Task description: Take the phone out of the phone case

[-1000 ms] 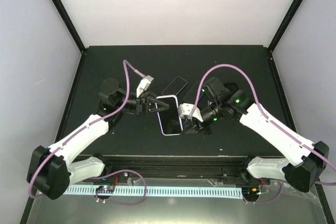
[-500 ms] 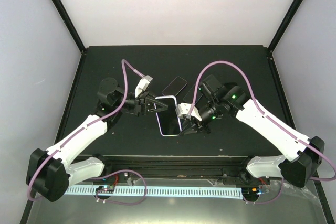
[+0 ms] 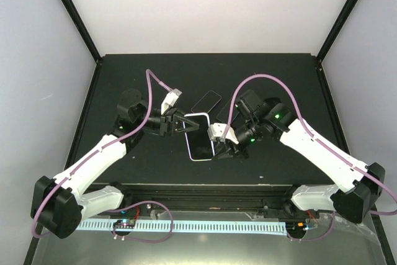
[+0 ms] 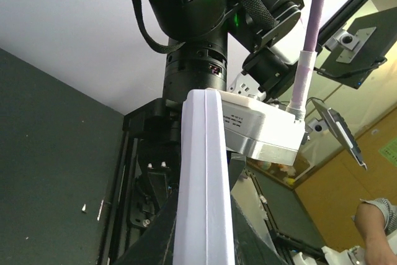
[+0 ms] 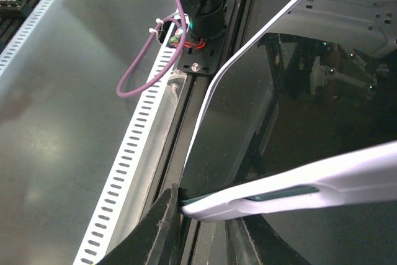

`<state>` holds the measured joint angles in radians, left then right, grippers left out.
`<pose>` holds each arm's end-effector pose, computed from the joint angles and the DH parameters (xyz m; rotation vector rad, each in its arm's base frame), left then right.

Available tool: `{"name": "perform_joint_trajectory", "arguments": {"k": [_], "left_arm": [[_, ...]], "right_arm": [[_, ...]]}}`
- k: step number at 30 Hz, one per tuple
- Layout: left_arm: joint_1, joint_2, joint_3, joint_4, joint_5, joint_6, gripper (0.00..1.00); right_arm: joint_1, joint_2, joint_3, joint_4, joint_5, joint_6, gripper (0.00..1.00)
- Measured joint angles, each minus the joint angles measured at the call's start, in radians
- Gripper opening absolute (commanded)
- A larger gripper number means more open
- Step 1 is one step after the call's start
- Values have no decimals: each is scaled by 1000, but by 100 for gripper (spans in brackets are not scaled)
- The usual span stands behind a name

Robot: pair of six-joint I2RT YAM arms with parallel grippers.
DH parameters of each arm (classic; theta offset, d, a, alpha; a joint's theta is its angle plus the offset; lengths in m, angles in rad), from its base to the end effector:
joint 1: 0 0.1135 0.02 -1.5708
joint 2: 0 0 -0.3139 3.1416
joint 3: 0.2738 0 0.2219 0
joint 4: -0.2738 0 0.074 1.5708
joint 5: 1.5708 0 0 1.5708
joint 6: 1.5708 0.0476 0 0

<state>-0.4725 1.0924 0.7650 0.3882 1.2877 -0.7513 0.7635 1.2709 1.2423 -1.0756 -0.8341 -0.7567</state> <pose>0.1432 -0.1245 0.3856 0.9762 1.6513 -1.8368 0.1130 0.1570 0.3726 -1.8927 1.6131 1.0977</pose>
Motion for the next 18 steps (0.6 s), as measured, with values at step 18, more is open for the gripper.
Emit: {"name": "perform_joint_trajectory", "arguments": {"k": [18], "left_arm": [[0,3,1,-10,0,0,2]], "right_arm": [[4,-25,-41,60,27,-12,21]]}}
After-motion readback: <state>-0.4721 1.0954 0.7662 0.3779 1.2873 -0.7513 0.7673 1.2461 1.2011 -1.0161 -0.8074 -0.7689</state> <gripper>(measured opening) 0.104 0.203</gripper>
